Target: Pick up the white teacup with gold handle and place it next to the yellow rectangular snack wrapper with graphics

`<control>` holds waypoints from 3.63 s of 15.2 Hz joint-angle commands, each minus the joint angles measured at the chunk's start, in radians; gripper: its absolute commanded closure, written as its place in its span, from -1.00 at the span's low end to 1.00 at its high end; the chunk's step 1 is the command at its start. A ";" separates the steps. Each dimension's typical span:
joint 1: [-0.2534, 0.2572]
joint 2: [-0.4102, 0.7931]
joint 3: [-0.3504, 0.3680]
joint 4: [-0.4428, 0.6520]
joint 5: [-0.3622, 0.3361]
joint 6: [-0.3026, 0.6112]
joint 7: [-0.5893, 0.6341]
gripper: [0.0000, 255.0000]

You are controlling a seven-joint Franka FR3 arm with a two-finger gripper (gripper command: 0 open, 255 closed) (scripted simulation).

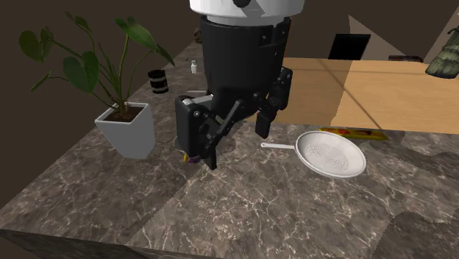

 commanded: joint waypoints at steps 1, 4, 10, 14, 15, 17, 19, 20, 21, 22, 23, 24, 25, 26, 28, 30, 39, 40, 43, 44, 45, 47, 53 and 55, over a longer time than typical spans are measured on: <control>0.000 0.000 0.000 0.000 0.000 0.000 0.000 -1.00; 0.006 0.057 -0.003 -0.042 -0.027 0.107 -0.033 -1.00; 0.013 0.205 -0.010 -0.087 -0.082 0.319 -0.087 -1.00; 0.013 0.325 -0.012 -0.089 -0.121 0.455 -0.114 -1.00; 0.013 0.357 -0.012 -0.086 -0.132 0.487 -0.120 -1.00; 0.012 0.423 -0.012 -0.075 -0.153 0.550 -0.130 -1.00; 0.010 0.492 -0.011 -0.059 -0.176 0.610 -0.138 -1.00; 0.009 0.528 -0.011 -0.048 -0.188 0.638 -0.141 -1.00; 0.008 0.563 -0.010 -0.037 -0.200 0.665 -0.144 -1.00; 0.006 0.599 -0.009 -0.023 -0.213 0.692 -0.146 -1.00; 0.005 0.636 -0.008 -0.009 -0.226 0.717 -0.148 -1.00; 0.004 0.672 -0.007 0.007 -0.239 0.741 -0.149 -1.00; 0.002 0.709 -0.006 0.025 -0.253 0.764 -0.150 -1.00; 0.001 0.746 -0.006 0.043 -0.268 0.785 -0.150 -1.00; 0.000 0.821 -0.004 0.085 -0.298 0.825 -0.149 -1.00; 0.000 0.896 -0.005 0.132 -0.329 0.859 -0.147 -1.00; -0.010 0.996 -0.020 0.142 -0.367 0.953 -0.129 -1.00; -0.010 0.996 -0.020 0.142 -0.367 0.953 -0.129 -1.00; -0.010 0.996 -0.020 0.142 -0.367 0.953 -0.129 -1.00; -0.010 0.996 -0.020 0.142 -0.367 0.953 -0.129 -1.00; -0.010 0.996 -0.020 0.142 -0.367 0.953 -0.129 -1.00; -0.010 0.996 -0.020 0.142 -0.367 0.953 -0.129 1.00; -0.009 0.996 -0.020 0.142 -0.367 0.953 -0.129 1.00; -0.009 0.996 -0.020 0.141 -0.367 0.953 -0.128 1.00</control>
